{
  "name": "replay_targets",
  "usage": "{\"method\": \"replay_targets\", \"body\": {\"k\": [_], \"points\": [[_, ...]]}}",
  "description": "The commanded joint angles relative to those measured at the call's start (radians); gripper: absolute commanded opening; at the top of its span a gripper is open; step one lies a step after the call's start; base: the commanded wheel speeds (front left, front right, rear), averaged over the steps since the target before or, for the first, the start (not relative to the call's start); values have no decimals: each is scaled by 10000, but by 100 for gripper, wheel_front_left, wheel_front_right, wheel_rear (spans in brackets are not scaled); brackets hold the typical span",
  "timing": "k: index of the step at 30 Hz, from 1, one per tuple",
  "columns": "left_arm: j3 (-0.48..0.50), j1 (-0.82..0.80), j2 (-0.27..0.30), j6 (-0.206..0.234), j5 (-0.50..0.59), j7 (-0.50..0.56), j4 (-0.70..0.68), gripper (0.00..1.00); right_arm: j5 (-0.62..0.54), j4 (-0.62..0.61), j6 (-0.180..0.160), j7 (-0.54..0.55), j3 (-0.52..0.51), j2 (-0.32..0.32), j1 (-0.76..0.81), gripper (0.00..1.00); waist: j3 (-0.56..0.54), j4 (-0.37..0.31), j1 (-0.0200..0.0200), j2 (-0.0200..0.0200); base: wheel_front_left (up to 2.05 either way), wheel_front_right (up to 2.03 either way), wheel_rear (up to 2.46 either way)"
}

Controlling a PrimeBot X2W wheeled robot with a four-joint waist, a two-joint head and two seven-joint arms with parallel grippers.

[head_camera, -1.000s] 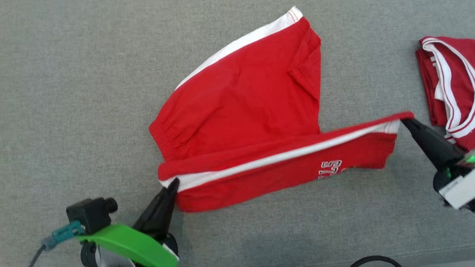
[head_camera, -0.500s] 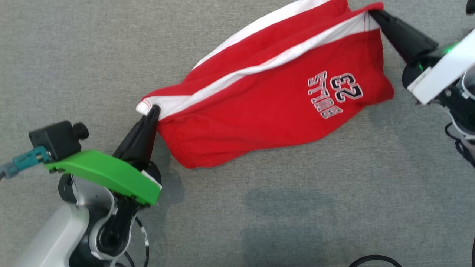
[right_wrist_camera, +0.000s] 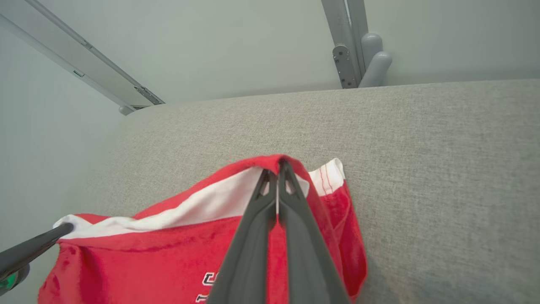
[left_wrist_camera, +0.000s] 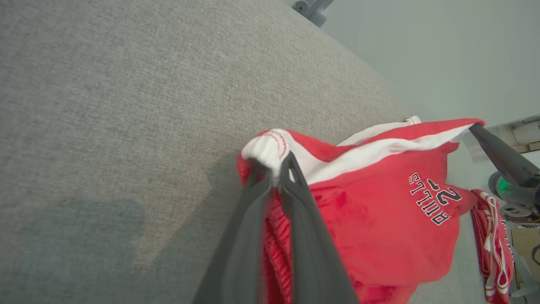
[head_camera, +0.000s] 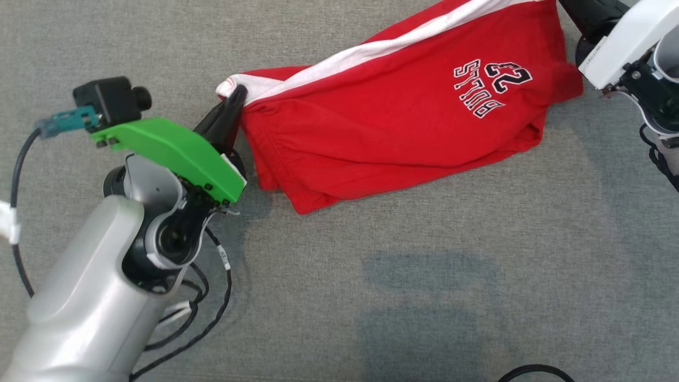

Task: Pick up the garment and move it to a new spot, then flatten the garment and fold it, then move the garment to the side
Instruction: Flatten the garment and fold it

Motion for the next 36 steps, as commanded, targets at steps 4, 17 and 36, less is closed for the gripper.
{"method": "replay_targets", "body": {"k": [4, 17, 36], "points": [[-285, -570, -151, -235, 140, 268, 754, 0, -339, 483, 1, -191, 124, 182, -360, 0, 20, 43, -1, 0, 0, 0, 0], [-867, 388, 813, -480, 1234, -343, 411, 100, -714, -257, 0, -1212, 675, -52, 219, 100, -954, -654, -1, 0, 0, 0, 0], [-786, 4582, 926, 332, 4766, -4587, -60, 100, -8096, -1797, -6, -5291, -4432, 1720, 7228, 100, -3377, -1233, -1, 0, 0, 0, 0]]}}
